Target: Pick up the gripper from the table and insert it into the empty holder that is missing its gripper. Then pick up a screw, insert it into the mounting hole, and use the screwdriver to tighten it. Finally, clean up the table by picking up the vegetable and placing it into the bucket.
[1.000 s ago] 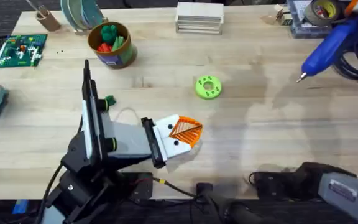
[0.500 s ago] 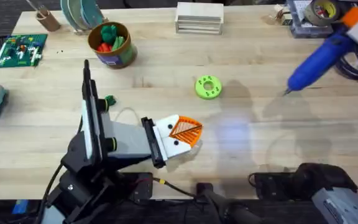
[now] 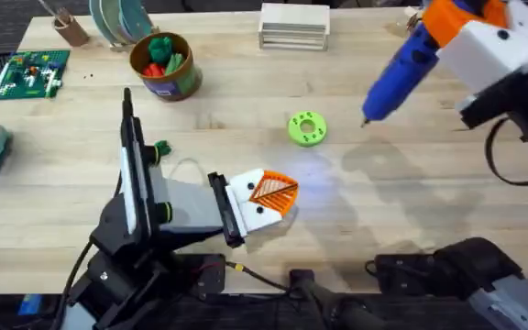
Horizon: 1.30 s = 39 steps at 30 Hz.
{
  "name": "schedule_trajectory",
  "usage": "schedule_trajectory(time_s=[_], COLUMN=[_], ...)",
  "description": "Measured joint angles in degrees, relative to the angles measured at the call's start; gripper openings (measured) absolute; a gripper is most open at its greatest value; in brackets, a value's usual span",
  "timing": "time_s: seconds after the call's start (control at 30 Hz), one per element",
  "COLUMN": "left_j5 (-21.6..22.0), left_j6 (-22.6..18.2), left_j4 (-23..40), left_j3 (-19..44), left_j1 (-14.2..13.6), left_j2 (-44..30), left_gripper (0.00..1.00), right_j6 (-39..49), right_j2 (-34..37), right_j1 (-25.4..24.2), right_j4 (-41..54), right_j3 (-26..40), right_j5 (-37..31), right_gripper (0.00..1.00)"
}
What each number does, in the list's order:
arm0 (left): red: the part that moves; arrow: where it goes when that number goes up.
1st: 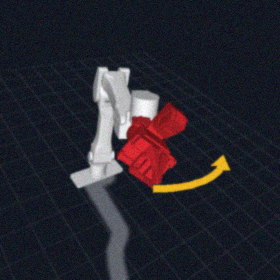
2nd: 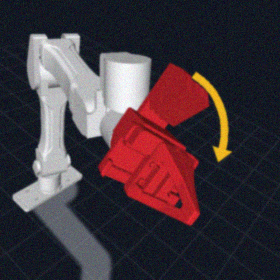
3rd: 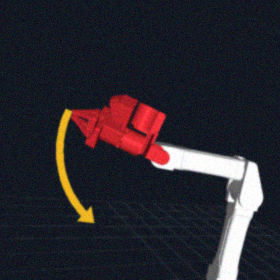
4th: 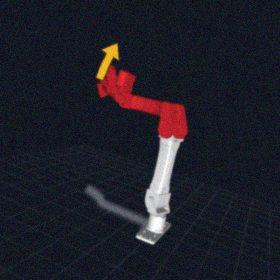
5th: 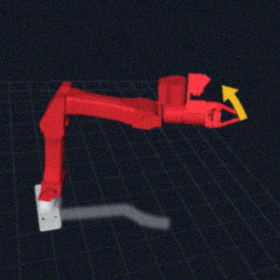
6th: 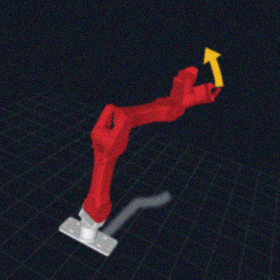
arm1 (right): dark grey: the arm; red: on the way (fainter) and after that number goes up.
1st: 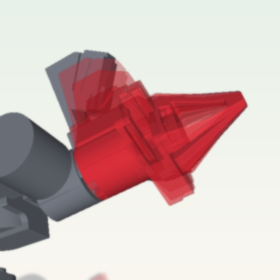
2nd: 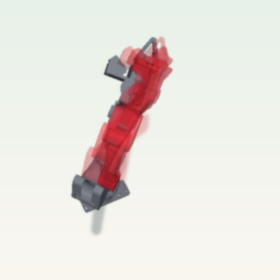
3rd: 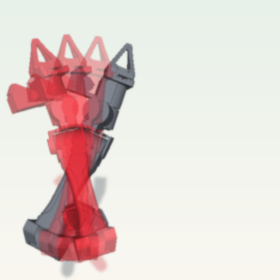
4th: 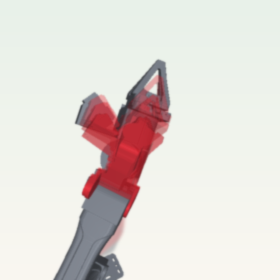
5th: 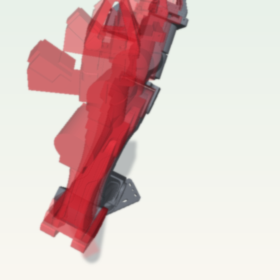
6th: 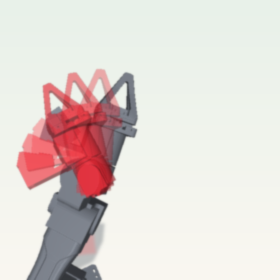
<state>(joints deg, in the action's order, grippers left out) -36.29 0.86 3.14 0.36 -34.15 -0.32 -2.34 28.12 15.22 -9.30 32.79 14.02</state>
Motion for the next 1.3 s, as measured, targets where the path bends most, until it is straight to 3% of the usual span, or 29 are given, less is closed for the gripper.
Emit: schedule_trajectory(time_s=[0.3, 0.5, 0.67, 0.97, 1.3], left_j5=[0.09, 0.17, 0.32, 0.37, 0.39], left_j6=[0.00, 0.11, 0.24, 0.24, 0.24], left_j4=[-0.01, 0.00, -0.01, -0.01, -0.01], left_j3=[0.00, 0.00, 0.00, 0.00, 0.00], left_j1=[0.00, 0.00, 0.00, 0.00, 0.00], left_j2=[0.00, 0.00, 0.00, 0.02, 0.00], left_gripper=[0.004, 0.004, 0.004, 0.004, 0.004], right_j6=[1.48, 1.61, 1.61, 0.65, 0.39], right_j2=[1.49, 8.63, 15.41, 22.21, 22.62], right_j1=[11.00, 17.30, 20.36, 24.74, 31.57], right_j4=[-18.77, -28.68, -37.14, -45.81, -45.66], right_j3=[-4.52, -4.52, -4.54, -4.56, -4.58], right_j5=[0.68, 1.38, 5.99, 10.47, 11.39], right_gripper=[0.032, 0.032, 0.032, 0.032, 0.032])
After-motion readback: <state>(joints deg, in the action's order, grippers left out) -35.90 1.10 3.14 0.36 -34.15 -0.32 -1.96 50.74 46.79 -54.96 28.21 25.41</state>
